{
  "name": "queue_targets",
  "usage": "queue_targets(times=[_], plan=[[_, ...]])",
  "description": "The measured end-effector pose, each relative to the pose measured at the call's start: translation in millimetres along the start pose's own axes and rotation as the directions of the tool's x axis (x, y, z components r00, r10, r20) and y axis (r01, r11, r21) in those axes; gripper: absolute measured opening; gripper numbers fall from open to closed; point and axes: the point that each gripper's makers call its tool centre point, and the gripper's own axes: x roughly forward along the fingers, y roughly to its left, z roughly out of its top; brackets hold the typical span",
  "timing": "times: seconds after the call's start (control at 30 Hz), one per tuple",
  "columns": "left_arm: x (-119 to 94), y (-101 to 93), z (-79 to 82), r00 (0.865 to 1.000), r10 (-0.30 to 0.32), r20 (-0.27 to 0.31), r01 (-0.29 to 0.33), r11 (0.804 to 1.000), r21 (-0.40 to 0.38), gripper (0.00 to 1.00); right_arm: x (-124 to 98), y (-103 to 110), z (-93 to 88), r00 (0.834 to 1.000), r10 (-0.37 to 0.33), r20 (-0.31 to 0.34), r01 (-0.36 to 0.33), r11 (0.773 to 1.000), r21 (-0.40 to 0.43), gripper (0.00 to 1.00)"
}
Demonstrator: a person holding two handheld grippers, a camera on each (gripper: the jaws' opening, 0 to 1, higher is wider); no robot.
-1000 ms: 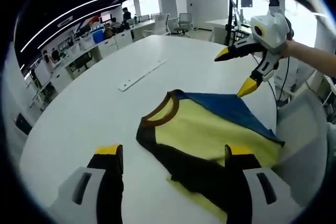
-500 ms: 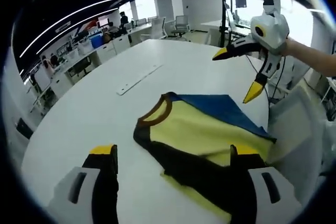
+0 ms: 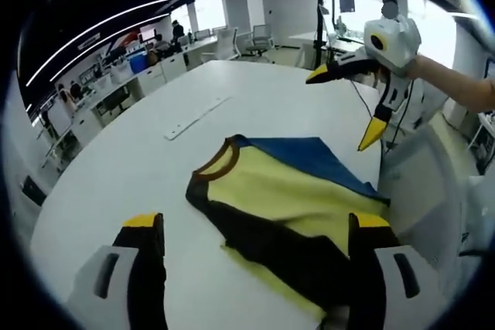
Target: Fold the garment on the visible template until the final outline fits inside the template.
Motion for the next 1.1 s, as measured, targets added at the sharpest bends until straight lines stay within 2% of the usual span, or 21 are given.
queue_targets(times=[0.1,0.27,0.43,0.73,0.97,1.1], plan=[[-4.3,-8.0,-3.2,1.000,-0.013,-0.003,0.013,1.000,0.002,0.97,-5.9,5.1,-0.2,1.000,0.005,0.003,-0.005,1.000,0.005,0.97],[-11.6,-8.0,0.4,0.998,0.042,0.035,-0.042,0.999,0.001,1.00,-15.7,15.4,-0.7,1.000,0.012,0.009,-0.012,1.000,-0.001,0.99],[-17.7,-15.4,-3.2,0.998,0.045,0.032,-0.044,0.999,-0.006,1.00,-26.6,23.1,-2.0,1.000,0.014,0.015,-0.014,1.000,0.001,1.00],[-26.7,-38.5,-8.5,0.999,0.010,0.031,-0.010,1.000,-0.010,1.00,-46.4,32.0,-5.1,1.000,0.012,0.022,-0.012,1.000,0.009,1.00],[-37.2,-46.3,-11.1,0.999,0.018,0.042,-0.017,1.000,-0.019,1.00,-59.9,39.9,-10.0,1.000,0.018,0.015,-0.018,1.000,-0.002,1.00],[-42.8,-54.3,-18.3,0.999,0.000,0.037,0.001,1.000,-0.026,1.00,-67.0,46.1,-16.7,1.000,0.023,-0.002,-0.023,1.000,-0.012,1.00]])
